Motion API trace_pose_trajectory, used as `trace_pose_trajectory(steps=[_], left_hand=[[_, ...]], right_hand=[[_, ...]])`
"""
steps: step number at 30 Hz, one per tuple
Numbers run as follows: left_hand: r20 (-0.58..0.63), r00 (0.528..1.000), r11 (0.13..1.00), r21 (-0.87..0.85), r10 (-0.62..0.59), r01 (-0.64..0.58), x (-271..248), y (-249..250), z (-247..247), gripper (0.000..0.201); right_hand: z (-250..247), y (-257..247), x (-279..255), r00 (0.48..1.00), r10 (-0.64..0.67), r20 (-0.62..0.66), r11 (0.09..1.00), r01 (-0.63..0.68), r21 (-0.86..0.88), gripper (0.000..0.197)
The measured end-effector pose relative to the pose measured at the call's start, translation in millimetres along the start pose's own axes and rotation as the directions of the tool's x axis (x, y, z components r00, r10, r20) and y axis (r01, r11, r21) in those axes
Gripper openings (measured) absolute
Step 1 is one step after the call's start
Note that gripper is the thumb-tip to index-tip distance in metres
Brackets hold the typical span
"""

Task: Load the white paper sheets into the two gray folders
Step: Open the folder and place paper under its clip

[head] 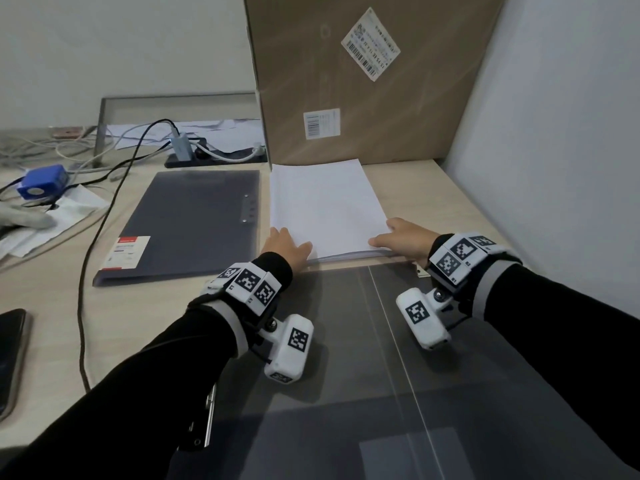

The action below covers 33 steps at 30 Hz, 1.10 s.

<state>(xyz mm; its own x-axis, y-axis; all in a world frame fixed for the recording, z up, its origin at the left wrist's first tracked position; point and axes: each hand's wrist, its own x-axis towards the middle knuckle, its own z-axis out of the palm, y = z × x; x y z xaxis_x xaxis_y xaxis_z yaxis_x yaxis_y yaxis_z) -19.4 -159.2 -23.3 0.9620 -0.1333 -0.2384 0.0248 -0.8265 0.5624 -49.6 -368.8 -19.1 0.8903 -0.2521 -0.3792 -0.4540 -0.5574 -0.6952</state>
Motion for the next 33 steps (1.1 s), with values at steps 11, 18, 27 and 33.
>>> trace_pose_trajectory(steps=[11,18,27,33], left_hand=[[-0.039,0.999,0.973,-0.228,0.017,-0.025,-5,9,-14,0.063],[0.004,0.999,0.967,-0.251,-0.036,0.036,-5,14,-14,0.068],[-0.077,0.993,0.871,-0.489,-0.092,0.043,3,2,-22,0.066],[-0.070,0.981,0.695,-0.715,-0.179,0.076,20,1,-34,0.057]], right_hand=[[0,8,1,0.998,-0.033,0.047,0.998,0.035,-0.051,0.104],[2,5,-5,0.999,-0.035,0.032,0.998,0.036,-0.052,0.076],[4,11,2,0.996,-0.060,0.062,0.998,0.061,-0.012,0.090],[3,15,7,0.997,-0.071,0.041,0.996,0.073,-0.043,0.080]])
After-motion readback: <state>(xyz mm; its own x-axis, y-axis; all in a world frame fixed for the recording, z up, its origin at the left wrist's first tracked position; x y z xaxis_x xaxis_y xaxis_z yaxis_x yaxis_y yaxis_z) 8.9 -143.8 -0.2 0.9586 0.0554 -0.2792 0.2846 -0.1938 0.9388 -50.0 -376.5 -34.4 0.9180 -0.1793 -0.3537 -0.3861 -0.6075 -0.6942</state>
